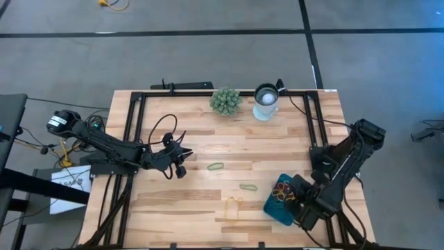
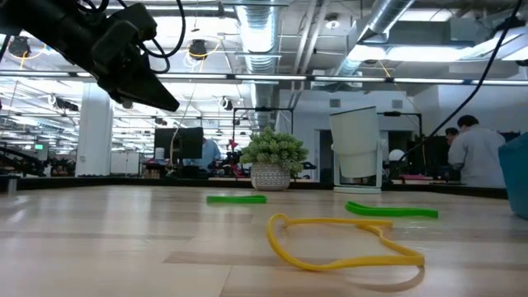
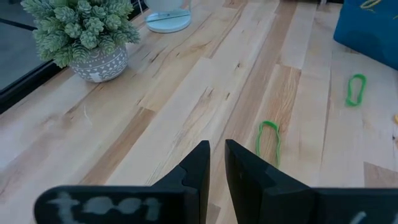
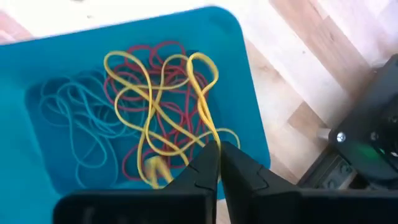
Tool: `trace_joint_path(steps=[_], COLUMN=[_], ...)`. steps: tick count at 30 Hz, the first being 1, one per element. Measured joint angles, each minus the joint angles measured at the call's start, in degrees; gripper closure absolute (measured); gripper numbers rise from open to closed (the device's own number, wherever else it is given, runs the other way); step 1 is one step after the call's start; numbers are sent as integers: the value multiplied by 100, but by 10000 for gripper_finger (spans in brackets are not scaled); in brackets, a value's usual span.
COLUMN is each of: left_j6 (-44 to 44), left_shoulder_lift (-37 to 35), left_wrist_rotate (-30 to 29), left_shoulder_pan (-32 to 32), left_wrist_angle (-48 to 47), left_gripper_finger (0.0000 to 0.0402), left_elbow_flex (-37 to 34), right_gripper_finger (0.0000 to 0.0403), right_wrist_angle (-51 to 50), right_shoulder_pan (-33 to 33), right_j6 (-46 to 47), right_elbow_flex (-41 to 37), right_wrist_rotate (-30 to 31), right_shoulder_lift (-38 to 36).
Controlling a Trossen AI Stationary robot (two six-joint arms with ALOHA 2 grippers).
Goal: Pick and place items into bin
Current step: Put the yellow rubber band into the blue bin
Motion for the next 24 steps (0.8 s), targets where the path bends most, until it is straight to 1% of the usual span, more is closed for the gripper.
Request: trace_joint_path(steps=[3, 6, 11, 15, 18, 21, 24], left_j6=[9, 207, 681, 994, 1199, 1349, 1362], left_shoulder_lift=[0, 0, 0, 0, 0, -2, -2], left_wrist_rotate=[-9, -83, -343, -748, -901, -780, -402], left_shoulder_pan=[0, 0, 0, 4, 7, 4, 5], left_wrist_angle=[0, 16, 65, 159, 462, 785, 973], left_gripper_finger=[360, 360, 360, 360, 360, 360, 360], left_elbow_flex=[0, 0, 4, 4, 4, 4, 4], right_gripper_finger=[375, 349, 311, 292, 287, 287, 287], right_wrist_angle=[5, 128, 896, 1305, 1455, 1835, 2614], right_shoulder_pan=[-101, -187, -452, -704, -916, -1085, -1239], right_j6=[-167, -394, -632, -1074, -1342, -1958, -3054], right_elbow_flex=[2, -4, -246, -310, -175, -46, -17], right_wrist_rotate=[-57, -60, -65, -70, 41, 400, 601], right_shoulder_lift=[7, 28, 26, 28, 28, 26, 24])
